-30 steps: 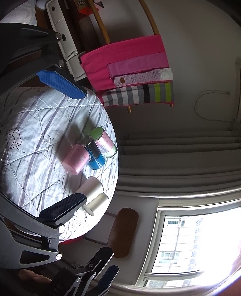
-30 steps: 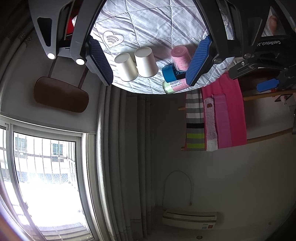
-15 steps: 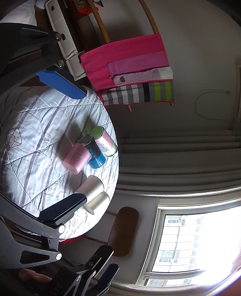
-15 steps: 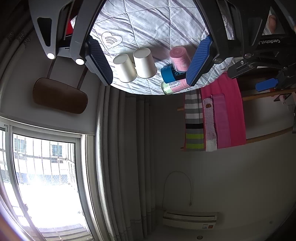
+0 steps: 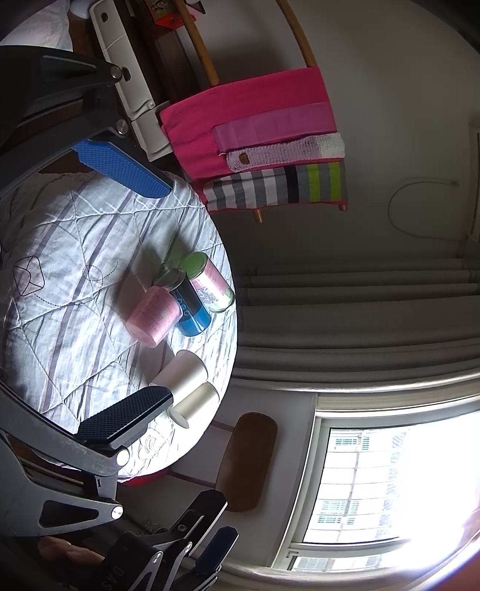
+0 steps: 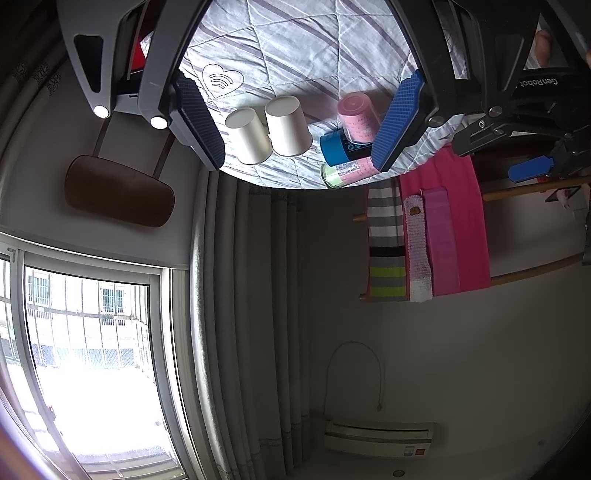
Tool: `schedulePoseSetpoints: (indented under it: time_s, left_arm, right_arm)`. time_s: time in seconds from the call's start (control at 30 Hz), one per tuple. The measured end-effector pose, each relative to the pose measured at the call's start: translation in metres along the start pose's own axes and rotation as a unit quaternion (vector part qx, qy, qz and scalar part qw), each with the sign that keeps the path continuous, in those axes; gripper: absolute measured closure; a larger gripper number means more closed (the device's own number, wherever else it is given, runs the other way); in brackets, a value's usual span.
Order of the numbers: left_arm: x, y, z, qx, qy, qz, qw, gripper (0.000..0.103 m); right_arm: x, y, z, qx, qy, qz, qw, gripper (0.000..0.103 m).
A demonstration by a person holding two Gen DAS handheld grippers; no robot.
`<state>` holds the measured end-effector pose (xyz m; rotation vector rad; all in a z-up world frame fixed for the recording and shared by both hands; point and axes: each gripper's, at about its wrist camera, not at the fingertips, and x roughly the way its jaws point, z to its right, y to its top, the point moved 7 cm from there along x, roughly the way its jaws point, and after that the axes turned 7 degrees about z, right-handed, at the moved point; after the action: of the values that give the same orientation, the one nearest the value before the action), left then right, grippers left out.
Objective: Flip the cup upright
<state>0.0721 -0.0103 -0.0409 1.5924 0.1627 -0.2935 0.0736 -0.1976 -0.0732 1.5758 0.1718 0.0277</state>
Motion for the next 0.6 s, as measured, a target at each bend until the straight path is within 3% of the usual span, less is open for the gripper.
schedulePoseSetpoints:
  time_s: [0.6]
  left_arm:
    - [0.0081,-0.0036,0.0025,0.005,0.002,-0.011,0.9999,0.000]
  right_arm:
    - [0.0072,-0.0093,0.0080,0.012,0.001,-0.022,1.000,0.020]
